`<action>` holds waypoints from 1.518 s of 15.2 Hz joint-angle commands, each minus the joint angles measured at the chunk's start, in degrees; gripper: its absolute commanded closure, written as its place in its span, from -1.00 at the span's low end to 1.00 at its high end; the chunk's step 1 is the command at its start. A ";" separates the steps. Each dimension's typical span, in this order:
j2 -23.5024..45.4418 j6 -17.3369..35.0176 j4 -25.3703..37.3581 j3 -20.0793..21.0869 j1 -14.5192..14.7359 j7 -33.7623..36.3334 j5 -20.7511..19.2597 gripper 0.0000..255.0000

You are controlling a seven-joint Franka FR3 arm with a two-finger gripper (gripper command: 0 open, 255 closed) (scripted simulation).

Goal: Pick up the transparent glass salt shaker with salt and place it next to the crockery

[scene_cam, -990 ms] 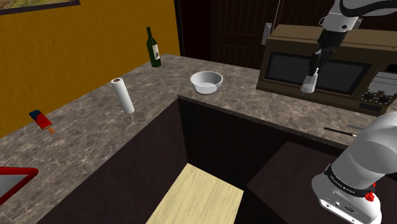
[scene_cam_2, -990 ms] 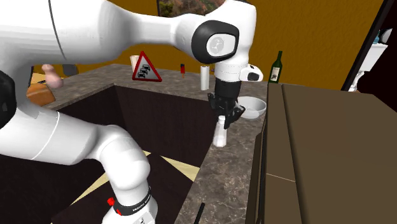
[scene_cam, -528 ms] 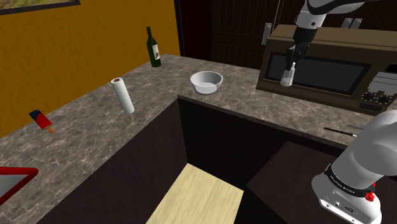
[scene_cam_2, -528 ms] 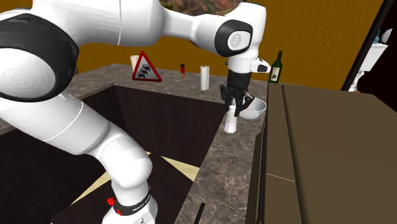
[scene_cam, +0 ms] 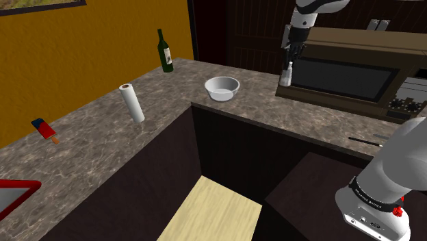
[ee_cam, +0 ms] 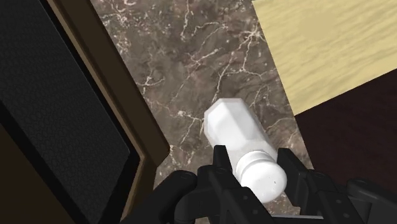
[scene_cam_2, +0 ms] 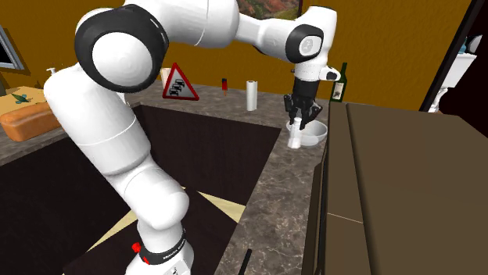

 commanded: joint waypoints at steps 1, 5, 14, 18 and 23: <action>4.12 -0.57 4.51 0.14 0.60 0.25 1.36 1.00; 13.16 -2.12 14.67 0.43 1.20 0.54 4.23 1.00; 30.84 -6.90 36.47 1.52 0.21 1.50 9.21 1.00; 30.53 -3.68 32.93 1.58 0.49 1.24 9.18 1.00; 30.51 0.16 29.05 1.67 0.74 0.87 9.29 1.00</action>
